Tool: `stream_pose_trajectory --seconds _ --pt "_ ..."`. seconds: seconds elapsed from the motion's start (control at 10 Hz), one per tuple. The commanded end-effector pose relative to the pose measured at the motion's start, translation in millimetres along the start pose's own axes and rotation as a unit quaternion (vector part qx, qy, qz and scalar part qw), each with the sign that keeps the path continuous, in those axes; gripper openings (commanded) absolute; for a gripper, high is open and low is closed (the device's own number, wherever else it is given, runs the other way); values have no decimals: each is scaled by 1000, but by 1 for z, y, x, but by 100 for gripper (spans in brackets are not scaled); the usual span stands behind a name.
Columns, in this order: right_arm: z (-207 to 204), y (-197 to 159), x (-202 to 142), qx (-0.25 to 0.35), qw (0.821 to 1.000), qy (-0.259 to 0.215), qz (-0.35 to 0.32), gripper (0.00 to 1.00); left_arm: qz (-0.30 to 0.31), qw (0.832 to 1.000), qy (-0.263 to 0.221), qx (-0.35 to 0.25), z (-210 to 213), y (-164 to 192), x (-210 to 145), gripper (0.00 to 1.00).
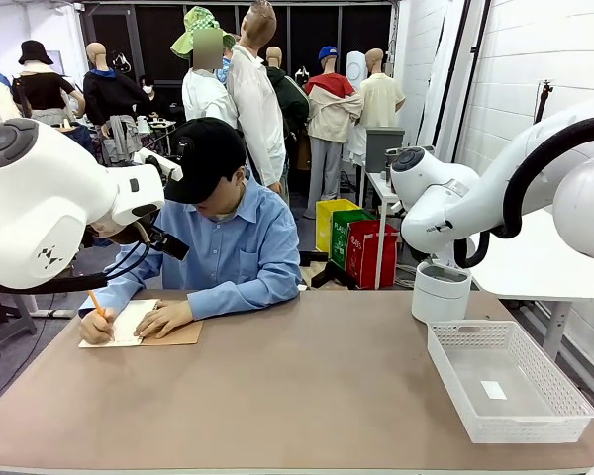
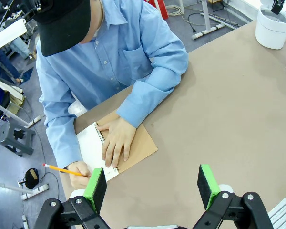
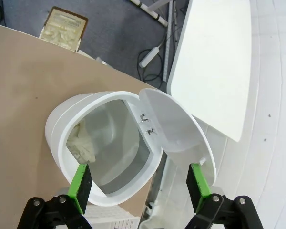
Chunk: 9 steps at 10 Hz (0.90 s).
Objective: Sort the paper based on its condition.
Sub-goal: If a person hands you a paper, place it in the Organizing basket , and if it's crumpled, put it in the Trash can.
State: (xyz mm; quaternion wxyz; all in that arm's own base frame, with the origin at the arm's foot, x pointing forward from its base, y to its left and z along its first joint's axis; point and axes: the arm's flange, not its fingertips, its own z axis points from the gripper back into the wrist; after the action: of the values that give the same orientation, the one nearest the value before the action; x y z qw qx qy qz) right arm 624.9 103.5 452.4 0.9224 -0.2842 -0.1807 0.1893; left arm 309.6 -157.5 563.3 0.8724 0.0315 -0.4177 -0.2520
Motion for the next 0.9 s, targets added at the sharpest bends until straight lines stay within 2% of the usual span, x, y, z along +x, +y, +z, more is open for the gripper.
stream_pose_trajectory --seconds 0.0,0.8 --pt "-4 0 -3 4 1000 -4 5 100 -7 1000 -2 4 0 1 0 100" --pt "-4 0 -3 4 1000 -4 5 100 -7 1000 -2 4 0 1 0 100"
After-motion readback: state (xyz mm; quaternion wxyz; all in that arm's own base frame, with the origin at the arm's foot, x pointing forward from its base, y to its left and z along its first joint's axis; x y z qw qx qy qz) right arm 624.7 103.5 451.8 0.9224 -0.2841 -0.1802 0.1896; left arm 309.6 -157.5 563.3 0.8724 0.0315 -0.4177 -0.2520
